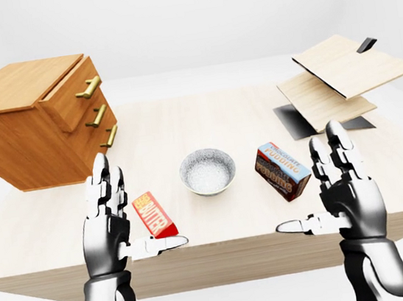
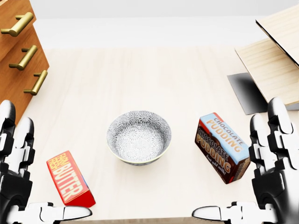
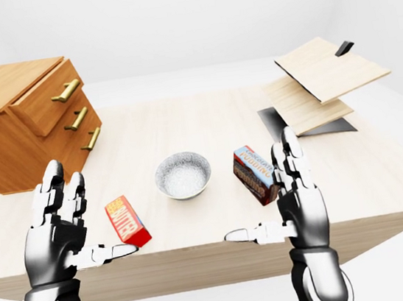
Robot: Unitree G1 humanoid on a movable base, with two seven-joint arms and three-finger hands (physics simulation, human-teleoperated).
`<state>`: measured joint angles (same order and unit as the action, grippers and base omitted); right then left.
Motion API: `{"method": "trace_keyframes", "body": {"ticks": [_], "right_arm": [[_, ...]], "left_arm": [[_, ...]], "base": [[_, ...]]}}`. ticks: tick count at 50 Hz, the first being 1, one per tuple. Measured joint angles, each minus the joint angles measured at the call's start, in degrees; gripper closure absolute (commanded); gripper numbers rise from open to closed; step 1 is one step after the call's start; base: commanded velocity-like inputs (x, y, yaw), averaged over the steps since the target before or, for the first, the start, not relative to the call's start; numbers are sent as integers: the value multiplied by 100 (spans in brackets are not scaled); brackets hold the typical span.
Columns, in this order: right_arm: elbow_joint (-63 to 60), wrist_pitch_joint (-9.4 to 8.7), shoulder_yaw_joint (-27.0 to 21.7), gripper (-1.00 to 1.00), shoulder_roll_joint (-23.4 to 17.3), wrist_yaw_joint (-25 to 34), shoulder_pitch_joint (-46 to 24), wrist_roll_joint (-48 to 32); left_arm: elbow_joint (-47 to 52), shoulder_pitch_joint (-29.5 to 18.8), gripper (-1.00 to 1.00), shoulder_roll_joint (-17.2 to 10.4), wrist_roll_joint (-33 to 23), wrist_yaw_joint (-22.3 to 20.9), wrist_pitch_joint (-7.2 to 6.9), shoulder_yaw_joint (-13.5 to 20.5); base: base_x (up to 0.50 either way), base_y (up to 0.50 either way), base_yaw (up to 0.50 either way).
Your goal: Close the top drawer of the cabinet and put the bowl on top of it.
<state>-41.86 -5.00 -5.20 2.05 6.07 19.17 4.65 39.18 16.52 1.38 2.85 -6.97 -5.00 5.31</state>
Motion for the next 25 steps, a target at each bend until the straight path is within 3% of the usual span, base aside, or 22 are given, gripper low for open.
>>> {"method": "trace_keyframes", "body": {"ticks": [25], "right_arm": [[-141,0,-12,-100,26,110,104,10]], "left_arm": [[-47,35,-100,3,-23,-9,0,-38]], "base": [[26,0,0]]}}
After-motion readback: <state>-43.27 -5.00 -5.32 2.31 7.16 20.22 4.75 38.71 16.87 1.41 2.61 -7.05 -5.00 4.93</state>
